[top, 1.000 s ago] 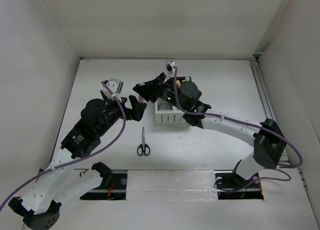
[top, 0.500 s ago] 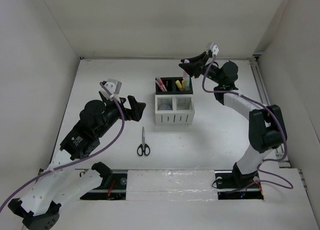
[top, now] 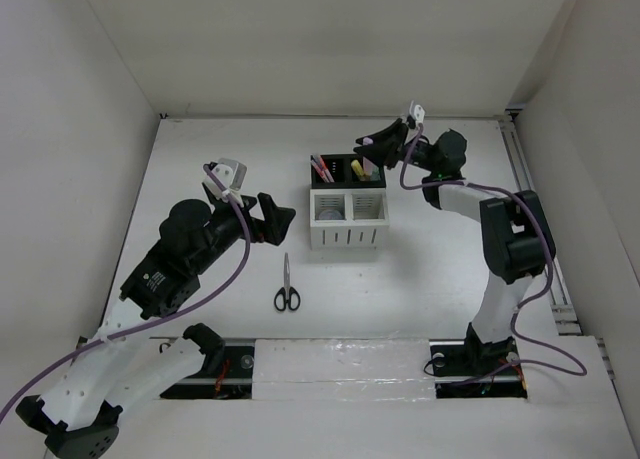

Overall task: Sort the stationery into containers
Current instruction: Place the stationery in the storage box.

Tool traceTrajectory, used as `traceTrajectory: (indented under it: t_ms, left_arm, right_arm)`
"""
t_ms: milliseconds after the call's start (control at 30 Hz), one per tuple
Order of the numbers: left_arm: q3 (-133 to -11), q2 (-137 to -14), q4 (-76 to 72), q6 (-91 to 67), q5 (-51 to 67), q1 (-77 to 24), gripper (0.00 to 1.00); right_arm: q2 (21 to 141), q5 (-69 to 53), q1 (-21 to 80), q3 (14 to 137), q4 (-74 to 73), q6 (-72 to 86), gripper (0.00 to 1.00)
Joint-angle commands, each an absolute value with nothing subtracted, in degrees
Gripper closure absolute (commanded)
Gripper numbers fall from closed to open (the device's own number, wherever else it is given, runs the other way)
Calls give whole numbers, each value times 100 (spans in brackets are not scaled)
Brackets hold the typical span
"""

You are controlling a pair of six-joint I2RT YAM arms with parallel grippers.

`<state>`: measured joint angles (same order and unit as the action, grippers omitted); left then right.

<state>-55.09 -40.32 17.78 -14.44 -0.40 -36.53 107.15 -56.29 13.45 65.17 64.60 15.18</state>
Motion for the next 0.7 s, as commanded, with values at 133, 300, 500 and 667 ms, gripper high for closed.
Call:
traceTrajectory:
  t_ms: [133,300,500,667]
  left_arm:
    - [-5493,-3964,1512,-1424,185,-3647,0]
    - [-5493,-3964,1512,-1371,307,-3647,0]
    - [-5493,-3964,1459,-1371,360,-3647,0]
    - [-5493,-3964,1459,-1371,194,-3647,0]
  right_arm:
    - [11021,-5915,1362,6521,7189,1512,100]
    - [11188,-5845,1362,6521,7242,1564,100]
    - [11250,-5950,1362,6505,7329,1678,59]
    - [10925,-5758,1415,6144,7804,1872,0]
